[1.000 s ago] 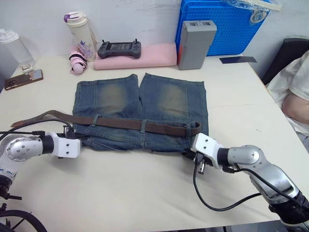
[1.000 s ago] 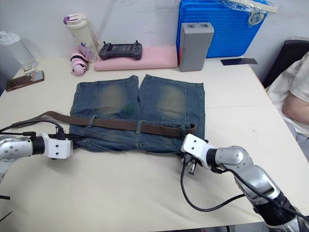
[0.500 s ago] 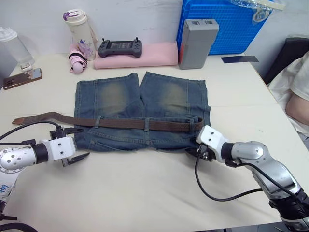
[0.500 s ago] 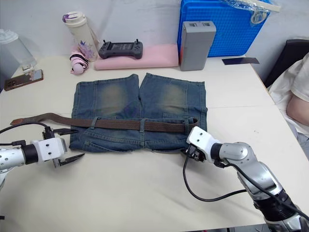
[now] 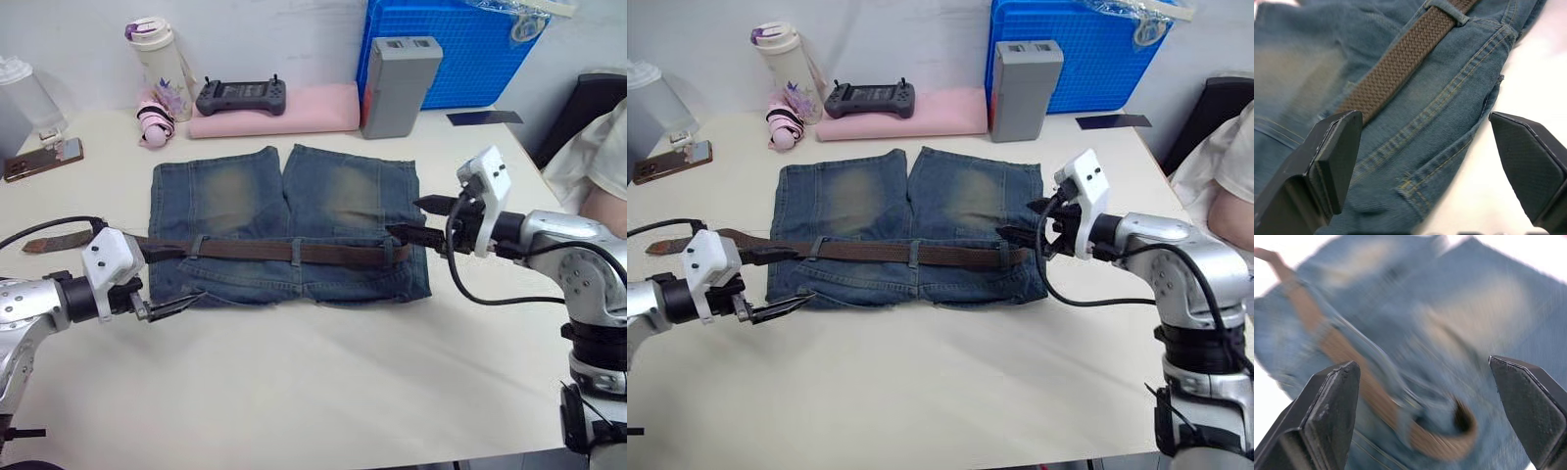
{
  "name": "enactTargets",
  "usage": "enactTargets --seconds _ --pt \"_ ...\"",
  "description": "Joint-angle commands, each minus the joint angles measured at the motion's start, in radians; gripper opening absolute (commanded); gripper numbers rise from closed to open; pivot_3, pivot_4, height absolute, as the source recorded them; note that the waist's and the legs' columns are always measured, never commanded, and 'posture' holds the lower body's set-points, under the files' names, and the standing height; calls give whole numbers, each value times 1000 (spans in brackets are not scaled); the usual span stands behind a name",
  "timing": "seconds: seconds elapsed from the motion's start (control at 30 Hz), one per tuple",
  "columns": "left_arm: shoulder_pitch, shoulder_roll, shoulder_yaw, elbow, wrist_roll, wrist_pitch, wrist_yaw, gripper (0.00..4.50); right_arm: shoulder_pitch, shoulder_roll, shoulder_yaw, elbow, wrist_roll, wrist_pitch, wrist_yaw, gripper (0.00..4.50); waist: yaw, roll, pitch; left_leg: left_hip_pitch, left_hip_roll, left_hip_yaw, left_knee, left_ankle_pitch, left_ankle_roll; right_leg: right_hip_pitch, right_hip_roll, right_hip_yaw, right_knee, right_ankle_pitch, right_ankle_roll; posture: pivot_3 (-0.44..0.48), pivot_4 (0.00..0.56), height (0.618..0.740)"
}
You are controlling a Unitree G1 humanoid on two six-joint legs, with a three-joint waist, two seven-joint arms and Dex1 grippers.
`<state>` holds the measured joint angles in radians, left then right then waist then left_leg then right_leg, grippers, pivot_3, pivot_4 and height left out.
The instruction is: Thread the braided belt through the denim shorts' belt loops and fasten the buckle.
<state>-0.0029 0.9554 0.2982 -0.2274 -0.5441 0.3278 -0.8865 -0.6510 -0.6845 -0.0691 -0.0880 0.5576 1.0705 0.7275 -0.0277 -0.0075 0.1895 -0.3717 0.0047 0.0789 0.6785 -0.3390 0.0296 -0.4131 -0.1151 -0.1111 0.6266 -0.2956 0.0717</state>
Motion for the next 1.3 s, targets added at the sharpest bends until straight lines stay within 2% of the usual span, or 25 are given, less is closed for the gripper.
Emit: enactTargets --seconds 0.03,0.23,0.27,0.33,0.37,0.4,0.43,0.5,0.57,0.6,0.7,0.8,0.93,1.3 --pt "-13 -32 20 -56 -18 31 30 4500 -28 26 38 79 -5 37 4 4453 0 0 0 0 0 0 0 0 0 0 0 0 0 0 0 0 150 724" --pt "-16 -81 51 -79 -37 80 49 4500 -14 42 90 119 1 42 53 4453 1 0 0 -1 -1 0 1 0 1 0 0 0 -1 0 0 0 150 724" --pt "-15 -85 56 -74 -34 81 51 4500 -11 52 92 116 7 41 57 4221 1 0 0 -1 0 0 2 0 1 0 0 0 0 0 0 0 150 724" --pt "-20 -91 65 -57 -32 83 49 4500 -6 78 84 111 11 30 45 3646 -3 0 0 0 0 0 2 0 1 0 0 0 1 0 0 0 150 724" --pt "-23 -92 67 -51 -30 84 46 4500 -4 86 80 109 9 26 41 3200 -4 0 0 0 0 1 2 0 0 0 0 0 1 0 0 0 150 724" --pt "-37 -96 72 -34 -39 91 44 4500 1 92 77 104 7 20 37 3011 -2 0 0 0 0 1 2 0 0 0 1 0 1 0 0 0 150 724" --pt "-48 -98 75 -21 -45 97 41 4500 3 97 75 101 4 17 35 2301 -1 0 0 0 0 1 2 0 0 0 1 0 1 0 0 0 150 724" --pt "-105 -99 87 60 -84 139 21 4500 12 107 63 88 9 12 28 1572 0 0 0 0 0 1 2 0 -1 0 1 0 1 0 0 0 150 724" --pt "-196 -83 88 187 -103 190 3 4500 21 108 65 74 3 1 24 502 1 0 0 0 0 1 2 0 -1 0 1 0 2 0 0 0 150 724" --pt "-232 -74 84 237 -104 209 -5 4500 22 109 67 72 0 -2 21 341 1 0 0 0 0 0 2 0 0 0 1 0 2 0 0 0 150 724" --pt "-395 -21 37 470 -86 275 -88 4500 31 109 73 54 -11 -23 15 342 -1 0 0 0 0 0 2 0 0 0 1 0 2 0 0 0 150 724" --pt "-577 -6 -24 706 -56 341 -166 4500 53 104 78 19 -21 -49 9 342 -4 0 0 -1 0 1 2 0 0 -1 2 -1 1 0 0 0 150 724" --pt "-712 -27 -135 932 60 278 -243 4500 75 111 79 -23 -22 -55 -4 342 1 -2 0 -3 0 1 3 1 -1 -1 3 -3 1 0 0 0 150 724" --pt "-891 -150 -257 1285 256 95 -272 4500 116 122 72 -104 -8 -45 -34 342 0 -4 -1 -3 -1 4 4 0 0 -3 3 -2 2 0 1 0 150 724"
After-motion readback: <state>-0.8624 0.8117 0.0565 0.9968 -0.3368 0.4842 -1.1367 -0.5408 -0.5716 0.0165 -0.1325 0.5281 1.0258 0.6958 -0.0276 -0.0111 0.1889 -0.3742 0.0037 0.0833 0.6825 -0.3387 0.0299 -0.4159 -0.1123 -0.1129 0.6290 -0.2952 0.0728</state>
